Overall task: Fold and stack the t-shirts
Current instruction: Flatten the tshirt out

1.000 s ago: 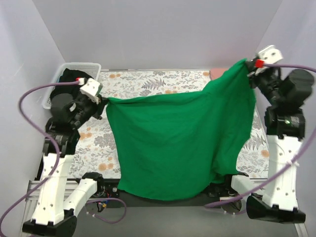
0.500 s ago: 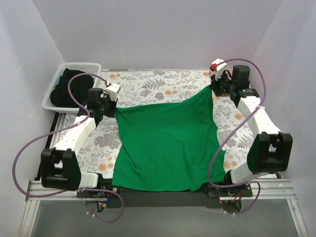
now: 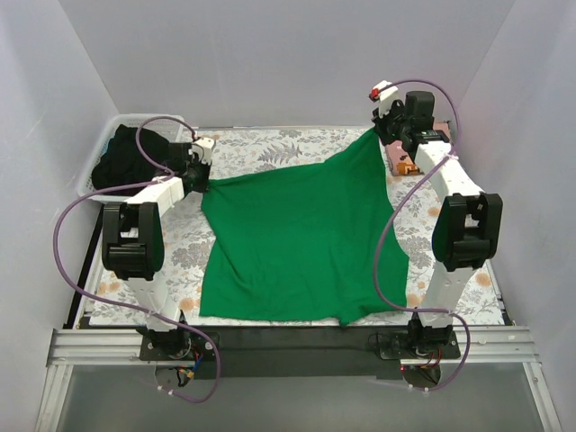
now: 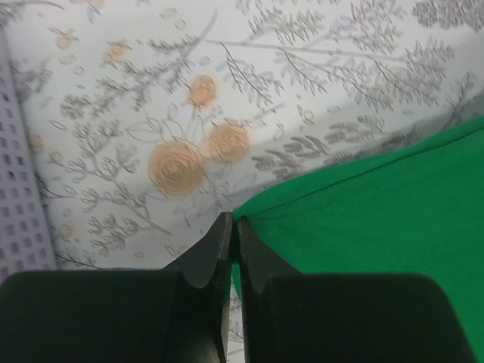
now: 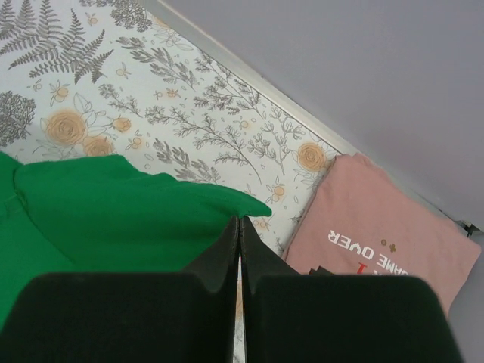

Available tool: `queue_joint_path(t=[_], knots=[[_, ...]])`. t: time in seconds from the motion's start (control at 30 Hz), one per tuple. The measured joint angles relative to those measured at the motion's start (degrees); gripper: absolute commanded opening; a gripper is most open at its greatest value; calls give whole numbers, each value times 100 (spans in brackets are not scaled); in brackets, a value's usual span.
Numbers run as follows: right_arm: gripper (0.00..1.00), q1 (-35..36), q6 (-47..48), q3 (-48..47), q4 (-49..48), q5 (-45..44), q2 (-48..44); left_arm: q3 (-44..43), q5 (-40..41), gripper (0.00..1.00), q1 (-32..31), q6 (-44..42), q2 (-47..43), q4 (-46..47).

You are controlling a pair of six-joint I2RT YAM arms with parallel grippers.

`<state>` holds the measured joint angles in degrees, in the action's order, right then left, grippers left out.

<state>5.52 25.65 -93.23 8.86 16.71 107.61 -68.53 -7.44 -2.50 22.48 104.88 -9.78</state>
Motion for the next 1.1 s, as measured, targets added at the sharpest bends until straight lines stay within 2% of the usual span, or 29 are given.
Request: queue_joint_path(t=[0.4,0.73,1.0,1.07,1.1], knots=[[1,195,33,-444,17,-205,463,-439,55,0,48,26,498,243],[1,197,313,-363,81,-291,461,-601,-101,0,52,-131,627,-109],[1,197,330,-389,164,-503,546,-1674,-153,0,52,-105,1259,-413],[3,197,319,-557,166,-573,737,-1945,-109,10,52,-98,1506,-424],[9,199,308,-675,179,-610,868,-2070,-90,17,52,-87,1650,-450]])
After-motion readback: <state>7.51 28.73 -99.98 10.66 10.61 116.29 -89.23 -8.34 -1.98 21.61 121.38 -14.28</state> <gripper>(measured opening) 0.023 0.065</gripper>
